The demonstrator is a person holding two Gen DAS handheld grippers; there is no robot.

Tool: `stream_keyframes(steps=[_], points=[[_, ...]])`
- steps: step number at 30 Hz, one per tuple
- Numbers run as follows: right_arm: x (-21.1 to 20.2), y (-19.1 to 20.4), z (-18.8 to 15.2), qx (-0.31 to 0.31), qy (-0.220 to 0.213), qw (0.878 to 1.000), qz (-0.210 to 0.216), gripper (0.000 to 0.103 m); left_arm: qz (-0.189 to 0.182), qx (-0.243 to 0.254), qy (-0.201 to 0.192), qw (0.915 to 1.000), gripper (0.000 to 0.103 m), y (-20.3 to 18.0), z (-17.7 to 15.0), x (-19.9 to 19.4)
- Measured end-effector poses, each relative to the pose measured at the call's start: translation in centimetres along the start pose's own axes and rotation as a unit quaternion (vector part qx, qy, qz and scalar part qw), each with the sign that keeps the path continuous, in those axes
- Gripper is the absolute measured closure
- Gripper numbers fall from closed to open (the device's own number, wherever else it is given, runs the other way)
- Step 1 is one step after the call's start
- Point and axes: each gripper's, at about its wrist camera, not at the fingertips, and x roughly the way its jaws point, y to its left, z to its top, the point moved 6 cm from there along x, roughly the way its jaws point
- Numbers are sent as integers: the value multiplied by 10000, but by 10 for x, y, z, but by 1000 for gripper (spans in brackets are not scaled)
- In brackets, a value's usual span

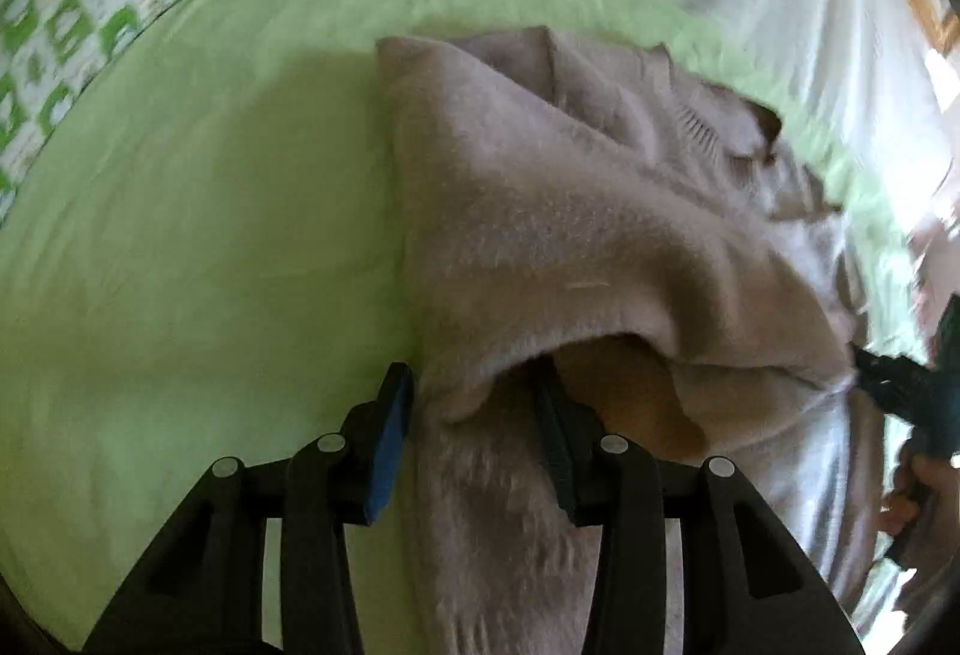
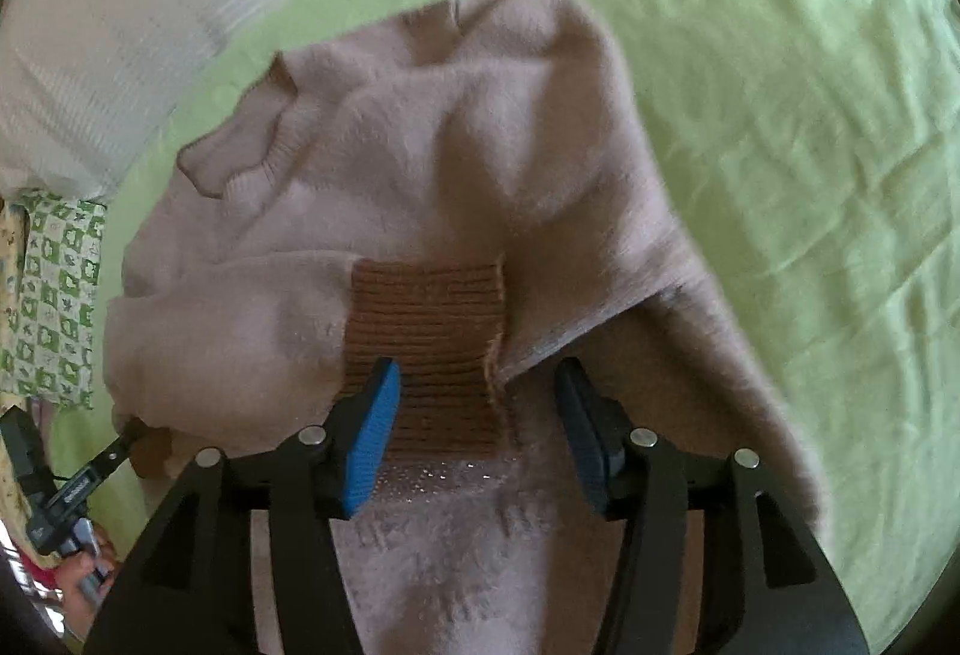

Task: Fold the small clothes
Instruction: 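Grasp the other brown cuff with the right gripper and fold it across the body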

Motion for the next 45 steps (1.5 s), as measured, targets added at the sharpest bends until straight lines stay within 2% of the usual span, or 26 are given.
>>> stream_keyframes(steps=[2, 4, 7, 10, 12, 14, 16, 18, 20, 23, 26, 28, 29, 31, 33, 38, 42, 45], points=[[4, 4, -2, -20, 24, 10000, 36, 49, 225, 125, -51, 9997, 61, -1, 4, 5], [1, 12, -4, -200, 8, 9998, 87, 87, 492, 92, -162, 9986, 62, 2, 9, 8], [-20, 30, 2, -439, -174, 9987, 214, 92, 654, -276, -445, 9965, 71, 10, 19, 4], [-59, 55, 21, -628, -589, 9934, 762, 93, 696, -740, -769, 9919, 77, 22, 20, -12], [-104, 80, 36, -841, -1065, 9797, 1473, 93, 689, -982, -918, 9885, 80, 30, 14, -24], [-134, 92, 42, -1049, -1359, 9677, 1847, 93, 568, -1100, -970, 9876, 80, 31, 9, -29], [-141, 89, 42, -1275, -1421, 9669, 1693, 93, 501, -1055, -932, 9888, 80, 24, 4, -26], [-121, 71, 34, -1432, -1171, 9747, 1257, 93, 504, -934, -842, 9908, 81, 18, 2, -22], [-92, 50, 23, -1336, -857, 9835, 863, 93, 507, -900, -808, 9914, 81, 13, 1, -18], [-59, 27, 7, -1149, -450, 9907, 573, 93, 564, -862, -806, 9914, 81, 11, 5, -15], [-46, 22, -4, -911, -309, 9929, 698, 92, 628, -845, -741, 9917, 78, 16, 4, -15], [-45, 20, -3, -794, -275, 9934, 775, 87, 530, -889, -624, 9927, 73, 19, 2, -14], [-45, 19, -2, -773, -229, 9937, 776, 83, 513, -888, -592, 9930, 72, 19, 1, -15], [-51, 15, 0, -690, -244, 9938, 835, 66, 518, -827, -581, 9935, 69, 18, -5, -19], [-59, 13, -2, -618, -359, 9937, 866, 58, 504, -725, -523, 9947, 69, 16, -13, -25], [-79, -1, 0, -424, -538, 9935, 912, 57, 217, -599, -464, 9969, 69, 0, -36, -47], [-82, -4, -8, -417, -504, 9943, 837, 57, -185, -426, -466, 9978, 69, -30, -47, -61], [-79, -4, -22, -428, -398, 9948, 830, 57, -504, -354, -191, 9979, 67, -54, -54, -56]])
